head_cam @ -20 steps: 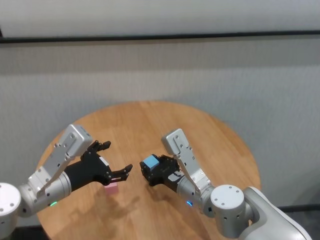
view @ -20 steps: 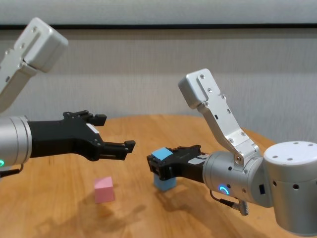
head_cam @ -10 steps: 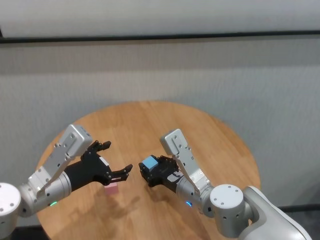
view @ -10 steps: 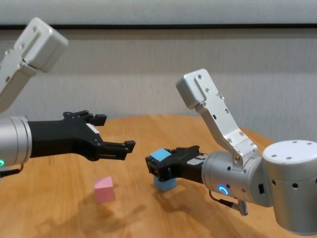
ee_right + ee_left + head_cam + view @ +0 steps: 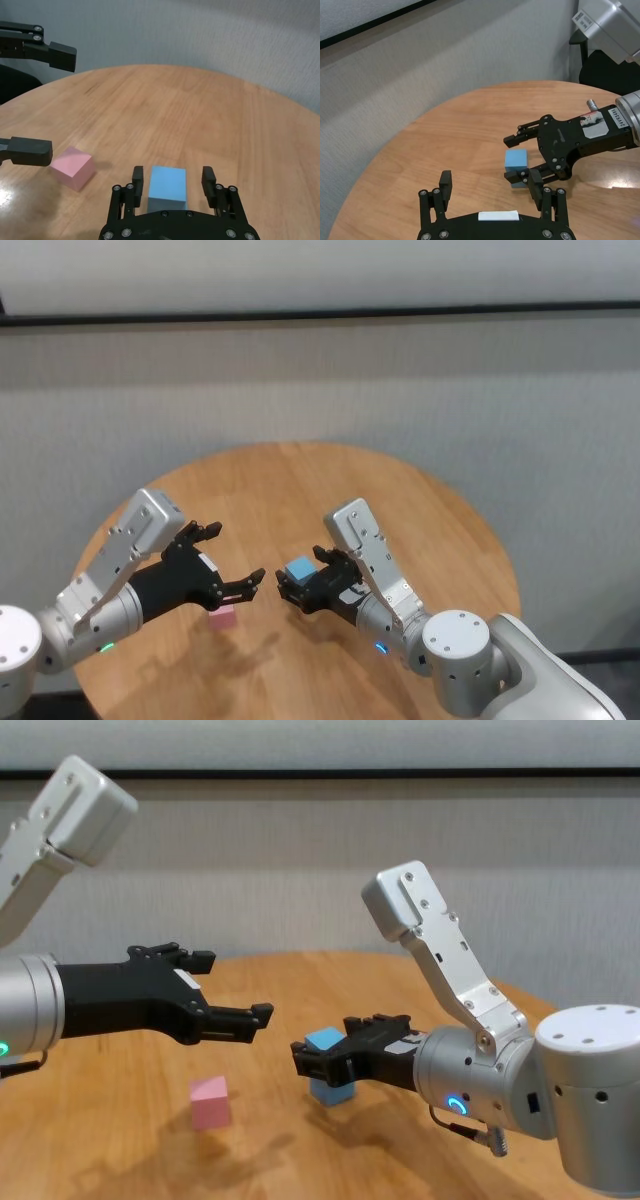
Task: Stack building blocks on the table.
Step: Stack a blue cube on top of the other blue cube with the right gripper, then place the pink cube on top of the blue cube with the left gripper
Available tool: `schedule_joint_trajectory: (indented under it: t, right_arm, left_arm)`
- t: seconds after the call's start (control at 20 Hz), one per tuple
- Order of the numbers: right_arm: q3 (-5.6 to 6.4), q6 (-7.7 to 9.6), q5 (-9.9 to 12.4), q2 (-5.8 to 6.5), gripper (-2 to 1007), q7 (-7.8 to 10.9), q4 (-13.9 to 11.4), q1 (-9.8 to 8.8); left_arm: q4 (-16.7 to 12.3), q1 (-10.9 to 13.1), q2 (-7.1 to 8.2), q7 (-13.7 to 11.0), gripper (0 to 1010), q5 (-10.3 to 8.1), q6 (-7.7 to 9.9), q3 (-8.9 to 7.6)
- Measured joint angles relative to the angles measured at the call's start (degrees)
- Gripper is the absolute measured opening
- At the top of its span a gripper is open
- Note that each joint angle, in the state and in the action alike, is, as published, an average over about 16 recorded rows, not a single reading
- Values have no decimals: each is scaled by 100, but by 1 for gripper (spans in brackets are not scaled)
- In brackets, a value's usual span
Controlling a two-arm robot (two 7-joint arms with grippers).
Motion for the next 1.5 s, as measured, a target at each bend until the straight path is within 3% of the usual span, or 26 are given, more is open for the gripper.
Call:
schedule_joint_trajectory:
  t: [0.35, 0.65, 1.05, 1.5]
  right_arm:
    - [79, -37, 20, 47, 880, -36, -277, -72]
    - [195, -74, 78, 159, 978, -79, -691, -193]
    - [423, -40, 147, 406, 1001, -211, -1244, -449]
    - [692, 47, 142, 644, 1001, -372, -1566, -735]
  left_arm:
    - [0, 0, 0, 0, 1002, 0, 0, 0]
    - [0, 0, 0, 0, 1002, 0, 0, 0]
    - [0, 0, 0, 0, 1002, 0, 0, 0]
    - [0, 0, 0, 0, 1002, 0, 0, 0]
